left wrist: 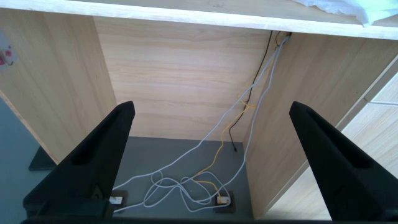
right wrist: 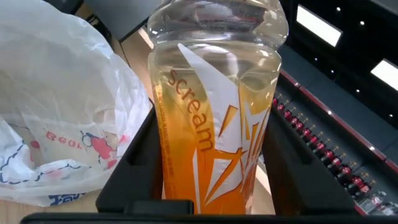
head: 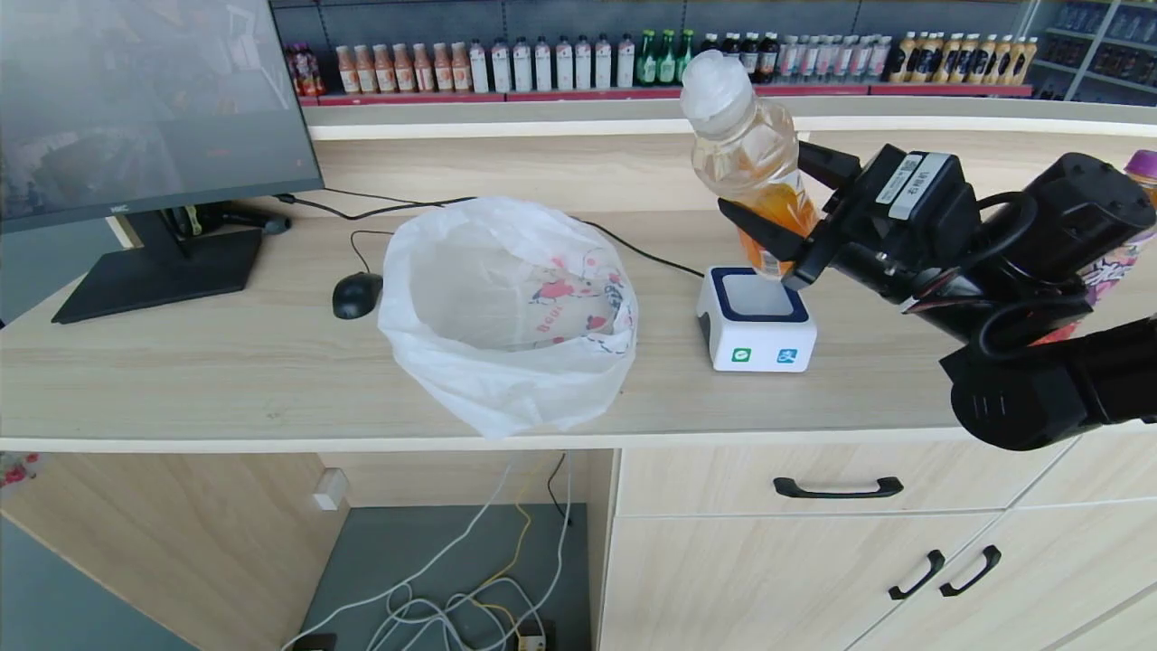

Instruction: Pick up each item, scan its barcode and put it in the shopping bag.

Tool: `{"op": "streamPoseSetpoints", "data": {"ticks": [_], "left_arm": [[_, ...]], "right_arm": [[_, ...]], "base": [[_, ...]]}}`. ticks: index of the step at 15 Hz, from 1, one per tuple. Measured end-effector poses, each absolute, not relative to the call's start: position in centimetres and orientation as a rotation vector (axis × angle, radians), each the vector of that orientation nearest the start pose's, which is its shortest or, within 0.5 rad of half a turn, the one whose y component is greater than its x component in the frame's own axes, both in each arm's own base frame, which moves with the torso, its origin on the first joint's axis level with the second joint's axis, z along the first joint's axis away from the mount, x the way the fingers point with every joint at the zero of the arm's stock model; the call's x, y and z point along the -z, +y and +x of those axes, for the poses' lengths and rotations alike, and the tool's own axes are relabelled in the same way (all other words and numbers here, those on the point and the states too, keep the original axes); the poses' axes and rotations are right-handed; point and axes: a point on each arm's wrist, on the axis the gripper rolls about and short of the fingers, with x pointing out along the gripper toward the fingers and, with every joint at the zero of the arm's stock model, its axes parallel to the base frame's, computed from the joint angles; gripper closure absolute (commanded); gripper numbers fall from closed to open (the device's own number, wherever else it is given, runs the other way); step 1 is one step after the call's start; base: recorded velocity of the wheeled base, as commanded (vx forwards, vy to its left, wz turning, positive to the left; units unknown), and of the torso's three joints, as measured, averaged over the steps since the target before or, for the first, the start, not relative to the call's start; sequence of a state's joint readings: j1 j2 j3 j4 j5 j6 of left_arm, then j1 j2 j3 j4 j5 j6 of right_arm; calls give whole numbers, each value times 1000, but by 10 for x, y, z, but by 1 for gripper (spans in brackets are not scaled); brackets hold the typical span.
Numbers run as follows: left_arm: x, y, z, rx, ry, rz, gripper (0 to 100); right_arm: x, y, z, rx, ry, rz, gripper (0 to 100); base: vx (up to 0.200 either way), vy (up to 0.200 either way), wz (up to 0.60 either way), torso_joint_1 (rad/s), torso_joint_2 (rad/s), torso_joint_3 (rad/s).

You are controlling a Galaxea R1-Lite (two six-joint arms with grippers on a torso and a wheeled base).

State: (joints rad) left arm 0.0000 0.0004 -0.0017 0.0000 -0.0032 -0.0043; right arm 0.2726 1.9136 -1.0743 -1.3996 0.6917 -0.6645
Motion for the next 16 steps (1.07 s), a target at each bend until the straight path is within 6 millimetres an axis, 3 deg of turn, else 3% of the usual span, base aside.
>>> {"op": "streamPoseSetpoints", "data": {"ticks": [16], "left_arm": [[-76,0,-23,3,-1,-4,0]], "right_arm": [[-228,115,362,-740,-907,-805,100]], "base": [[0,0,0,0,0,0]]}}
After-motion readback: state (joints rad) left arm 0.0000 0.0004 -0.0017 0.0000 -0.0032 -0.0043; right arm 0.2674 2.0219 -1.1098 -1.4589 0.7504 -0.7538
